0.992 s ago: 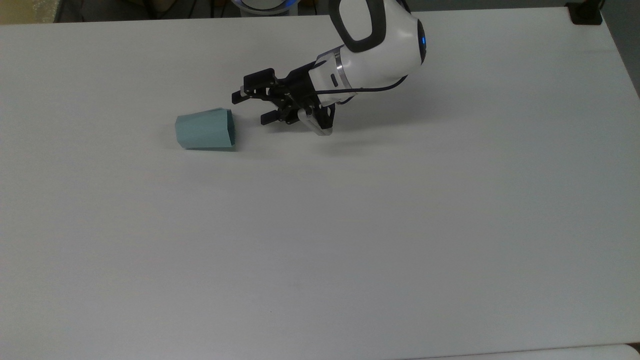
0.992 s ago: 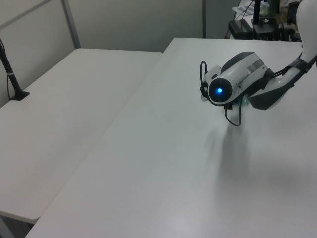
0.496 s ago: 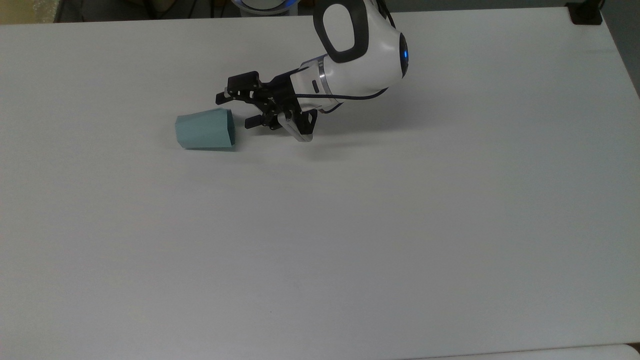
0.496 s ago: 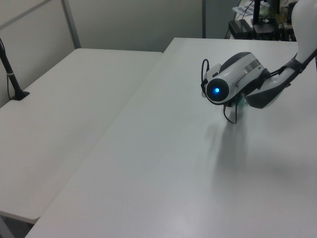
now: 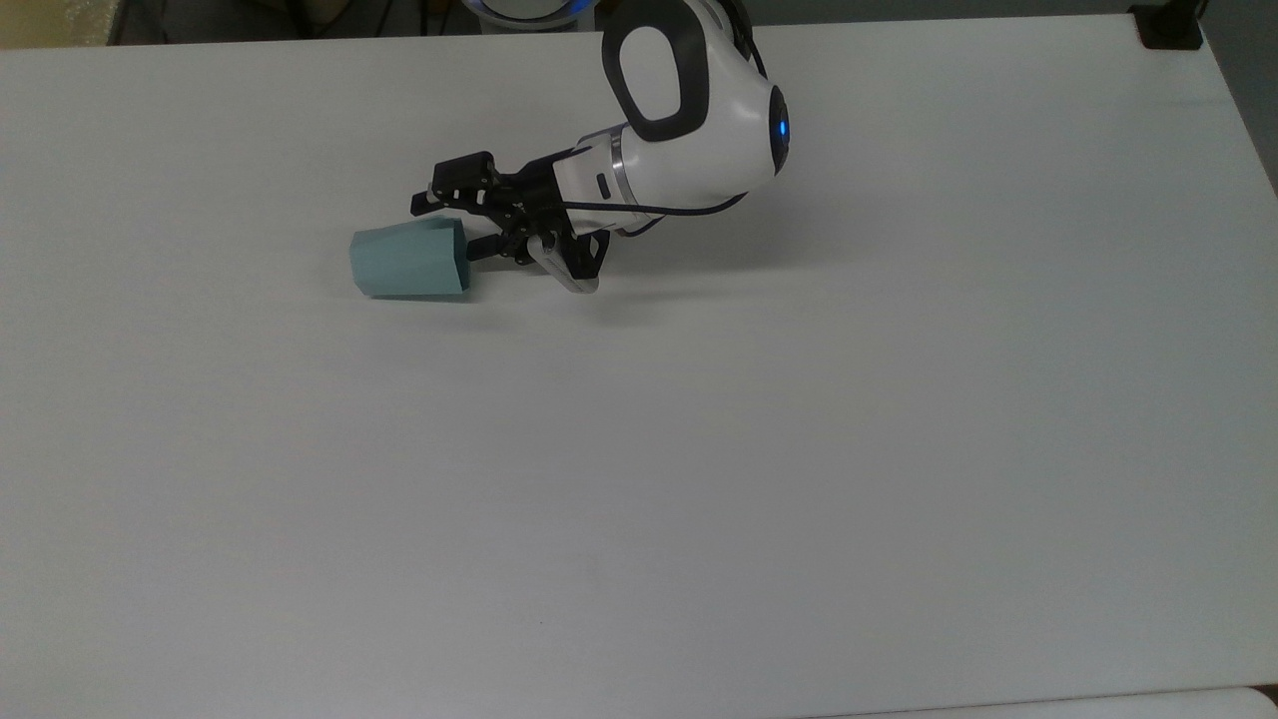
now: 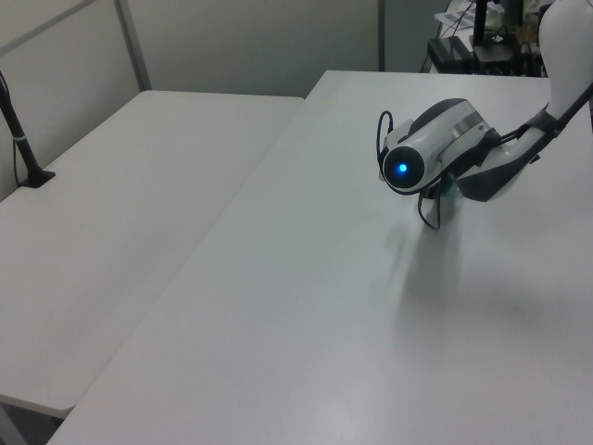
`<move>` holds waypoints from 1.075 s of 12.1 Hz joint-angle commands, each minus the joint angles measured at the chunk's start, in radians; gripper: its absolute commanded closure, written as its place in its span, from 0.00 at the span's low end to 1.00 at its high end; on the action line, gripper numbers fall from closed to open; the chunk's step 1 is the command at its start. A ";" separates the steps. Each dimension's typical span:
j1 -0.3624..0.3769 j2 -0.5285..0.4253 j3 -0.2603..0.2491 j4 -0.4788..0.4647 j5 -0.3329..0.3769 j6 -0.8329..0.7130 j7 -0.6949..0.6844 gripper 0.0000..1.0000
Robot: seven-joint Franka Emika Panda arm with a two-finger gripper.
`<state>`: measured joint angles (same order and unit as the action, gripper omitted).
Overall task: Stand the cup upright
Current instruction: 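Close the gripper on the cup's rim wall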
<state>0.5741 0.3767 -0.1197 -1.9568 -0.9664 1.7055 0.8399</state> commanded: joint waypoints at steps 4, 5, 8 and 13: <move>-0.036 -0.001 -0.002 -0.014 -0.017 0.078 -0.070 0.71; -0.036 0.001 -0.003 -0.014 -0.026 0.080 -0.070 0.72; -0.036 0.016 -0.002 -0.019 -0.041 0.080 -0.077 1.00; -0.037 -0.027 -0.002 -0.014 -0.008 0.068 -0.148 1.00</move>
<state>0.5419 0.3840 -0.1198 -1.9572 -1.0154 1.7358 0.7318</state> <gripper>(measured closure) 0.890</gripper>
